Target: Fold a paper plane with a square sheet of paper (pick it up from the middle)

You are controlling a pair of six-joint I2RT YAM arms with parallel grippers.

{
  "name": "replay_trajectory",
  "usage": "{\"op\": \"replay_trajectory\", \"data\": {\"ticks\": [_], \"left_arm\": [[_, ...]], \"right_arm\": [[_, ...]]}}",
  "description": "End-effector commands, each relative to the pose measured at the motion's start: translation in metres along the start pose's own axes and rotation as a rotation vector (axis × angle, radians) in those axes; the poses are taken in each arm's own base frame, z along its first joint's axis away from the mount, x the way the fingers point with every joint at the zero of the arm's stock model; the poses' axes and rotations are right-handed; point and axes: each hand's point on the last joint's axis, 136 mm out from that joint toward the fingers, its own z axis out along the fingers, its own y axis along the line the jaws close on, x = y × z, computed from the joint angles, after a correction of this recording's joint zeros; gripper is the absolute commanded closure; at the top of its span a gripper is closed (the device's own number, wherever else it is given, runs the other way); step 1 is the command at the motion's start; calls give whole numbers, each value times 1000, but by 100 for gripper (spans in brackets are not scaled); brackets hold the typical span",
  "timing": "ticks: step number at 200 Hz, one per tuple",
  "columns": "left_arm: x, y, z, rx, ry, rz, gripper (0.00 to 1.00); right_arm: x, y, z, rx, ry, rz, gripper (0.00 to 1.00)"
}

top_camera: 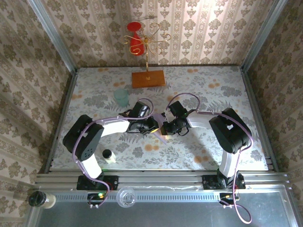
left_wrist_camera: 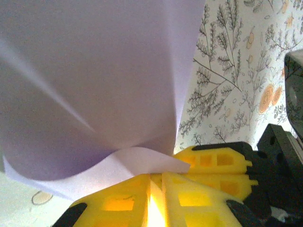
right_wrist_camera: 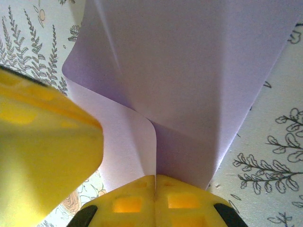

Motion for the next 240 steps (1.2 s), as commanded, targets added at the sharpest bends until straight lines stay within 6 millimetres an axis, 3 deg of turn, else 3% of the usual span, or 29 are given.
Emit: {"op": "replay_trajectory", "data": {"ticks": [1, 42, 240], "left_arm": [[5, 3, -5, -11, -5, -24, 85], [14, 11, 1, -28, 22, -29, 87], [15, 37, 15, -100, 26, -67, 88]], "right_arm": [[21, -27, 11, 90, 77, 61, 93], [21, -28, 13, 92, 83, 65, 93], [23, -29, 15, 89, 93, 76, 91]]}}
